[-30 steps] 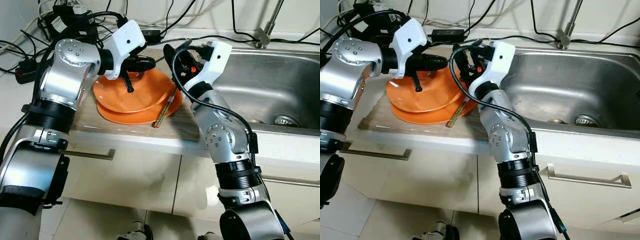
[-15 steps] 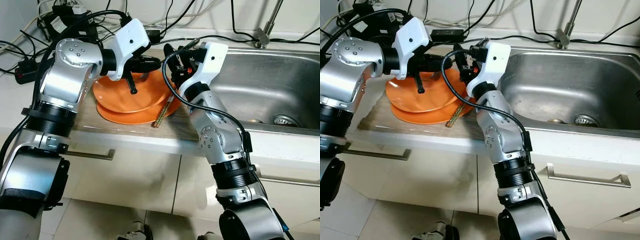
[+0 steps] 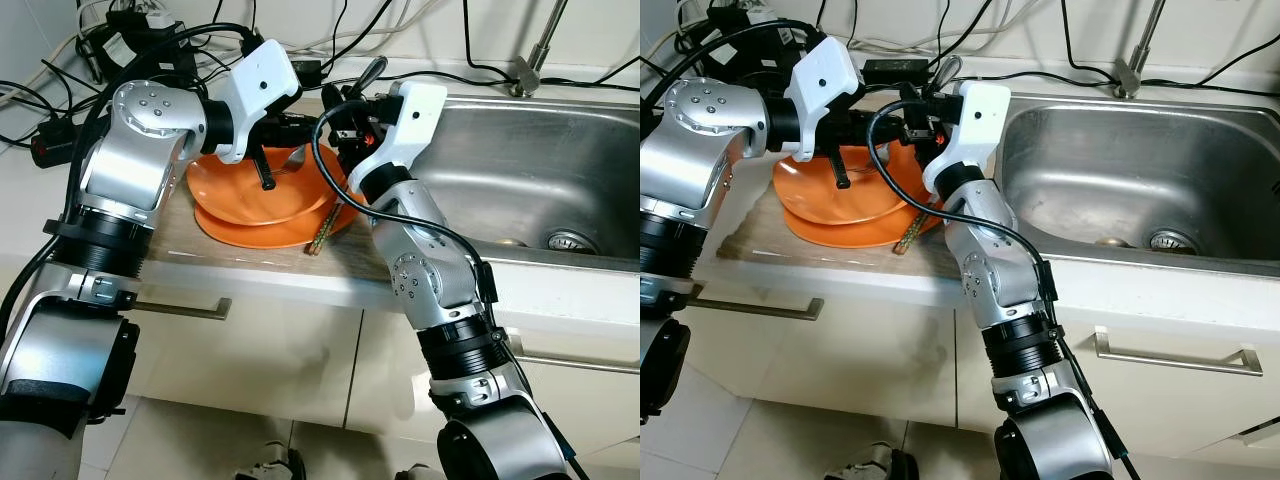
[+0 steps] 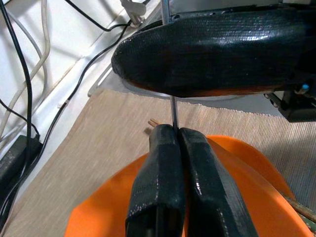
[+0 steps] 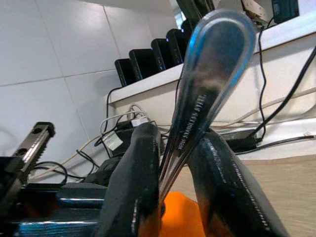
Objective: Kitchen organization
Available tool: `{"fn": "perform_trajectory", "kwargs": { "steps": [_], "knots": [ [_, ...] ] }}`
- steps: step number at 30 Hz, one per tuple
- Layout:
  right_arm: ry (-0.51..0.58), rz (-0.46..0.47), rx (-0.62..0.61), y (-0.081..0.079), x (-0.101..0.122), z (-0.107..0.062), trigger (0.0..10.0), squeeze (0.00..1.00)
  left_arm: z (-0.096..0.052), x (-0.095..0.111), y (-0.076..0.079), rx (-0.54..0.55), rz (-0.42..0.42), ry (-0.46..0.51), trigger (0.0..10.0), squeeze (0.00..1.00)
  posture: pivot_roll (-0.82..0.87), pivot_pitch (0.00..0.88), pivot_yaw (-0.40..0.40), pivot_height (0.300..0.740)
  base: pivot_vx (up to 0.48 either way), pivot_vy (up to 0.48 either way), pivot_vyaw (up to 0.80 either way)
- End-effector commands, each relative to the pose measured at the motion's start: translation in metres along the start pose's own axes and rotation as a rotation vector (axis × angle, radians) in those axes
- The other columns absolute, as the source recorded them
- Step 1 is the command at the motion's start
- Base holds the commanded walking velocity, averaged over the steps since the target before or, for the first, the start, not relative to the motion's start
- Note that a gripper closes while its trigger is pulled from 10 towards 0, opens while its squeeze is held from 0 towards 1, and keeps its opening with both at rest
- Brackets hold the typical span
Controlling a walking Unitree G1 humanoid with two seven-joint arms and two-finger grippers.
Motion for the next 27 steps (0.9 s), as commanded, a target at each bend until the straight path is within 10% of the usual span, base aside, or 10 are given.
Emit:
{"fn": "perform_trajectory", "kwargs": {
  "steps": [1,16,17,27],
  "knots": [
    [0.014,0.027,-0.061,0.000,0.005,0.008,0.0,0.00,-0.003,0.005,0.002,-0.017,0.042,0.004,0.0,0.00,0.01,0.007,0.069,0.707,0.000,0.000,0.00],
    [0.013,0.024,-0.076,0.003,0.003,0.006,0.0,0.00,-0.005,-0.006,-0.009,0.059,0.012,-0.036,0.0,0.00,0.02,0.017,0.067,0.707,0.000,0.000,0.00],
    [0.012,0.023,-0.077,0.003,0.003,0.006,0.0,0.00,-0.004,-0.007,-0.009,0.067,0.006,-0.040,10.0,0.00,0.02,0.017,0.067,0.707,0.000,0.000,0.00],
    [0.015,0.006,-0.089,0.006,0.003,0.007,0.0,0.00,-0.007,-0.012,-0.020,0.141,-0.020,-0.045,10.0,0.00,0.02,0.019,0.066,0.707,0.000,0.000,0.00]
  ]
}}
Point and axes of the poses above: a point about 5 cm out from each wrist's last joint towards the gripper, its own z axis pointing out of the wrist towards the gripper, its own x axis along the axis of the wrist's last joint, y = z × x, the point moved 2 cm from there along z, pointing out of the wrist towards the gripper, and after that the axes turned 11 degrees about -z, right-handed, at the moved point
